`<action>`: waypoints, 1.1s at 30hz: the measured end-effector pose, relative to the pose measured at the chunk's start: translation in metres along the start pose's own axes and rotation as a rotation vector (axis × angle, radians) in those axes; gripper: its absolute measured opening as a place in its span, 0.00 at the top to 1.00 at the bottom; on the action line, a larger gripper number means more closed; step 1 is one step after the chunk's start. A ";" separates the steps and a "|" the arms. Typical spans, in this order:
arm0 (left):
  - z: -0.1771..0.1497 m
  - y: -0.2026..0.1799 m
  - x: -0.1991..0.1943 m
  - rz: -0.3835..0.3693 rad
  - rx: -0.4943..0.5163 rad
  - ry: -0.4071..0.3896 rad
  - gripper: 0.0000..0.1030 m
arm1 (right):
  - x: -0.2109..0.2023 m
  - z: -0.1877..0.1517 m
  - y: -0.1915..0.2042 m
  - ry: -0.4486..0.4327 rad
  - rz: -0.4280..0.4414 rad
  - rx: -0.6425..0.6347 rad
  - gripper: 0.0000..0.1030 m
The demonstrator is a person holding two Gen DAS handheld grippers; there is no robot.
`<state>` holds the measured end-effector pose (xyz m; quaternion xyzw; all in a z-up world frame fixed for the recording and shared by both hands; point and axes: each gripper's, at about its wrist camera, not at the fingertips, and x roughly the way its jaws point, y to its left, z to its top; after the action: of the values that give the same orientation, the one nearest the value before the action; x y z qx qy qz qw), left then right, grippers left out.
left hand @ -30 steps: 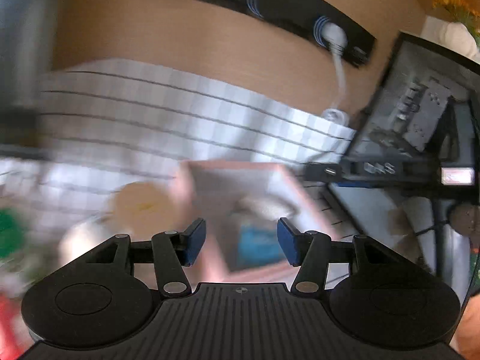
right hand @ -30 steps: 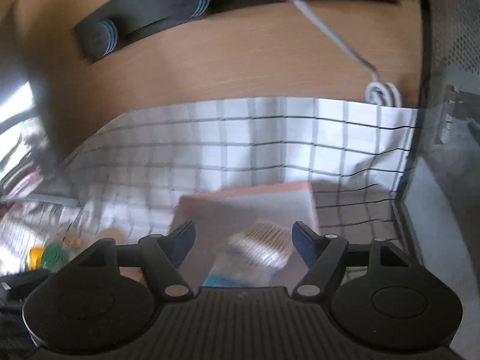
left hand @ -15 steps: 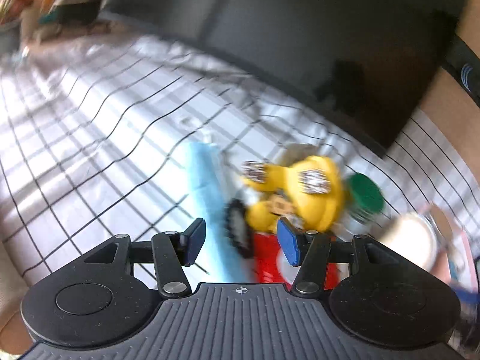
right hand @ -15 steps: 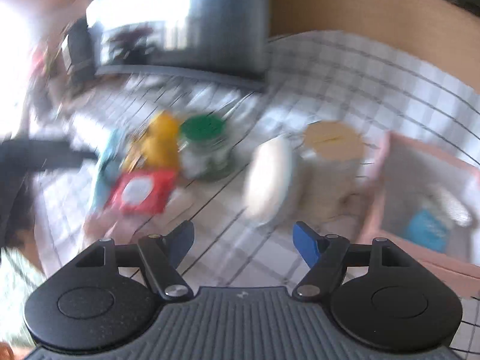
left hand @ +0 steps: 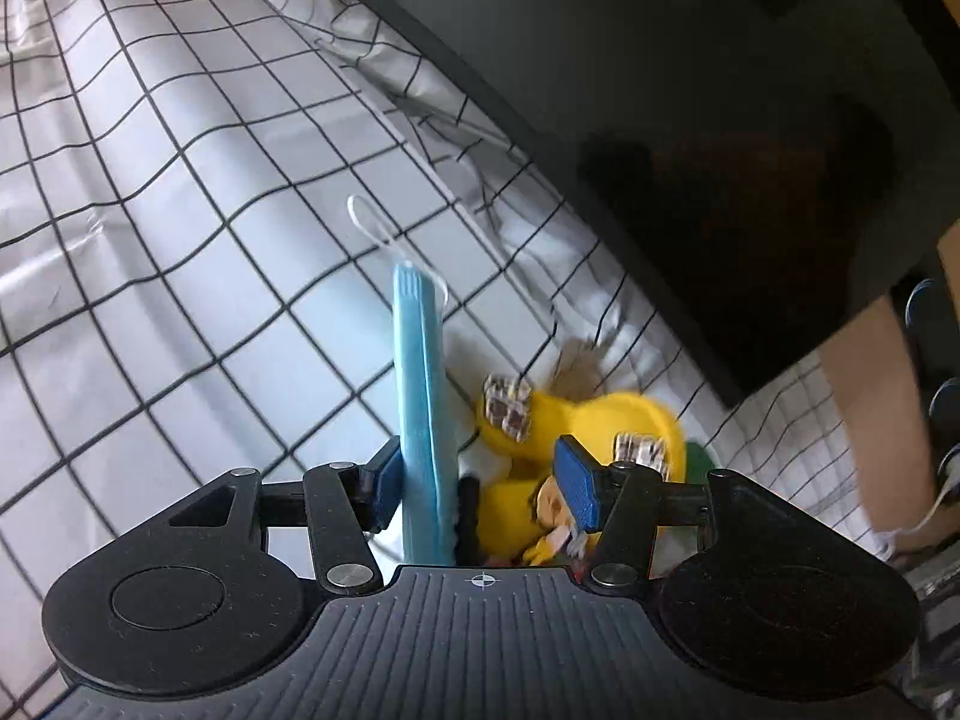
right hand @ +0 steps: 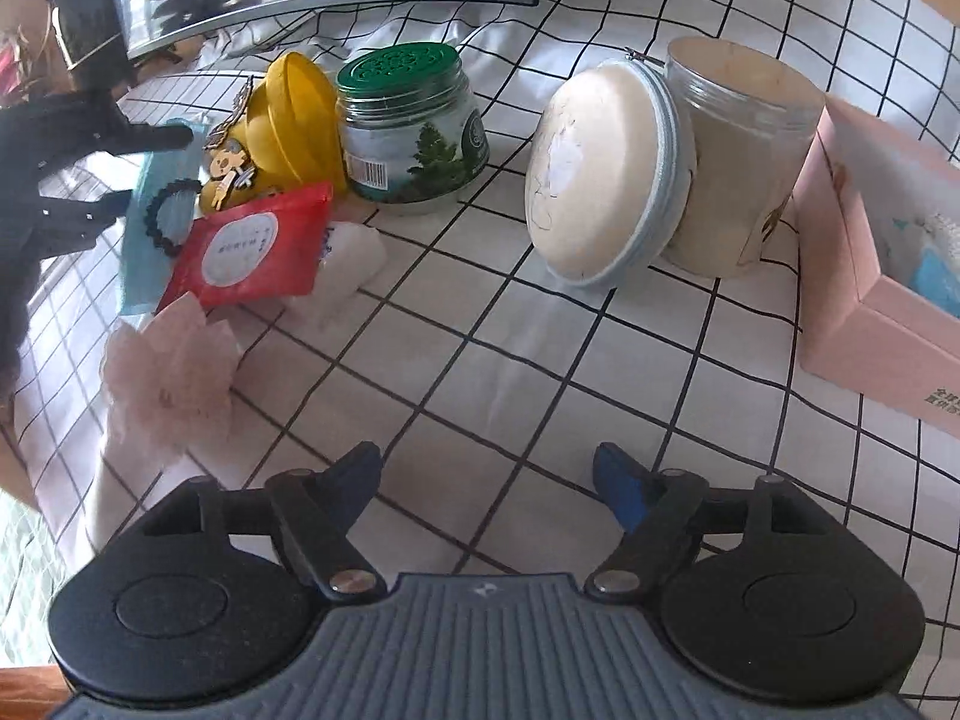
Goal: Organize soft objects
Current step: 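Grasp the light blue face mask with the left gripper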
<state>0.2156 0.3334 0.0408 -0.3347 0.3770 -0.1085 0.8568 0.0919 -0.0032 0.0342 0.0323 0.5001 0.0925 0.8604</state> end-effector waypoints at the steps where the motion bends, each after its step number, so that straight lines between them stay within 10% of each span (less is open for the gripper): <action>1: 0.003 0.001 0.002 0.018 0.007 0.001 0.47 | 0.001 0.000 0.002 -0.005 -0.012 -0.004 0.21; 5: 0.006 0.005 0.009 0.051 0.034 0.034 0.78 | 0.006 -0.001 0.011 -0.021 -0.054 -0.013 0.17; 20: -0.012 0.028 0.014 -0.152 -0.027 0.204 0.86 | 0.016 0.003 0.022 -0.008 -0.082 -0.009 0.00; 24: -0.003 0.032 0.005 -0.108 -0.004 0.174 0.88 | 0.007 0.014 0.023 -0.011 -0.061 -0.023 0.21; 33: 0.028 0.042 -0.011 -0.101 0.063 0.151 0.88 | -0.028 0.063 0.126 -0.239 0.061 -0.372 0.31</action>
<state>0.2253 0.3836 0.0335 -0.3170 0.4197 -0.1881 0.8294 0.1170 0.1175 0.1079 -0.1011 0.3676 0.2046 0.9015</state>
